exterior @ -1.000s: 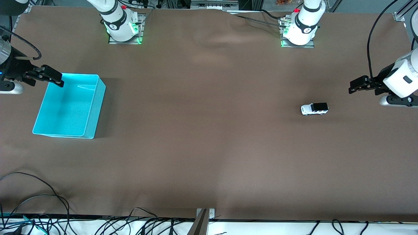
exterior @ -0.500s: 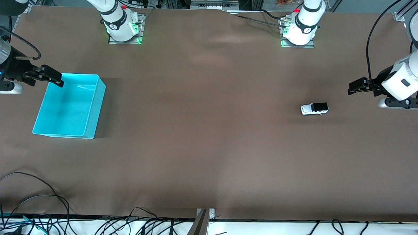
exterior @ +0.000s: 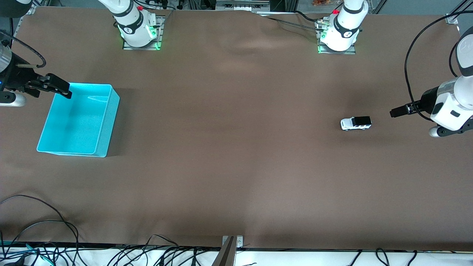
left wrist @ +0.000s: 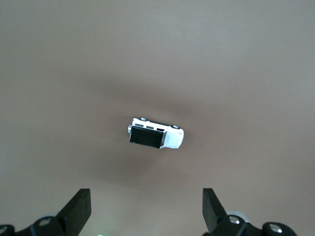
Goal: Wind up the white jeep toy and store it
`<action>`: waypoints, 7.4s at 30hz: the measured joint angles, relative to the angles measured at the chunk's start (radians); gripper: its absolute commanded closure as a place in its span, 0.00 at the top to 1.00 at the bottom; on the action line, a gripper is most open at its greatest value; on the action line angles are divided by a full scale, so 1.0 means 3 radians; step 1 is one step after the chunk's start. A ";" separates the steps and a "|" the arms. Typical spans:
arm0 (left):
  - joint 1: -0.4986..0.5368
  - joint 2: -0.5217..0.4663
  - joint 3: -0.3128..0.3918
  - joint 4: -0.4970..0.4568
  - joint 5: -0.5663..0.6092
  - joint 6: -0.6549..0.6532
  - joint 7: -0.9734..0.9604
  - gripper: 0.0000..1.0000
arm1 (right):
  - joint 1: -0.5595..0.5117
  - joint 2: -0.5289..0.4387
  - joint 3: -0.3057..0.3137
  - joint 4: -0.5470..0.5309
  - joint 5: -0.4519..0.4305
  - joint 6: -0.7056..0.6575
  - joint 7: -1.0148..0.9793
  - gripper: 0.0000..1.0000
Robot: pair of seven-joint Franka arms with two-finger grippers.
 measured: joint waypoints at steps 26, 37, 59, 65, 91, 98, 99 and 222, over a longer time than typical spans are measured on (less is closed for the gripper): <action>0.0030 0.0304 -0.0002 -0.0495 0.0001 0.0599 -0.3325 1.00 | 0.0007 0.0000 0.0021 0.0017 0.0000 0.0001 0.0000 1.00; 0.0045 0.0296 -0.0001 -0.0988 0.0048 0.1213 -0.3974 1.00 | 0.0009 0.0000 0.0028 0.0017 0.0000 0.0001 0.0000 1.00; 0.0158 0.0077 -0.0012 -0.2275 0.0081 0.2849 -0.4058 1.00 | 0.0010 0.0000 0.0029 0.0018 0.0000 0.0001 0.0000 1.00; 0.0158 0.0094 -0.0014 -0.2348 0.0081 0.2969 -0.4058 1.00 | 0.0010 0.0000 0.0029 0.0018 0.0000 0.0001 0.0000 1.00; 0.0107 0.0354 -0.0060 -0.2445 0.0081 0.3401 -0.4058 0.62 | 0.0010 0.0000 0.0029 0.0018 0.0000 0.0001 0.0000 1.00; 0.0107 0.0373 -0.0060 -0.2445 0.0081 0.3424 -0.4058 0.30 | 0.0010 0.0000 0.0029 0.0018 0.0000 0.0001 0.0000 1.00; 0.0107 0.0371 -0.0061 -0.2445 0.0081 0.3424 -0.4058 0.30 | 0.0010 0.0000 0.0029 0.0018 0.0000 0.0001 0.0000 1.00; 0.1402 0.0721 -0.0452 -0.1879 0.1510 0.3315 -0.4316 1.00 | 0.0008 -0.0001 0.0024 0.0018 0.0000 0.0001 0.0000 1.00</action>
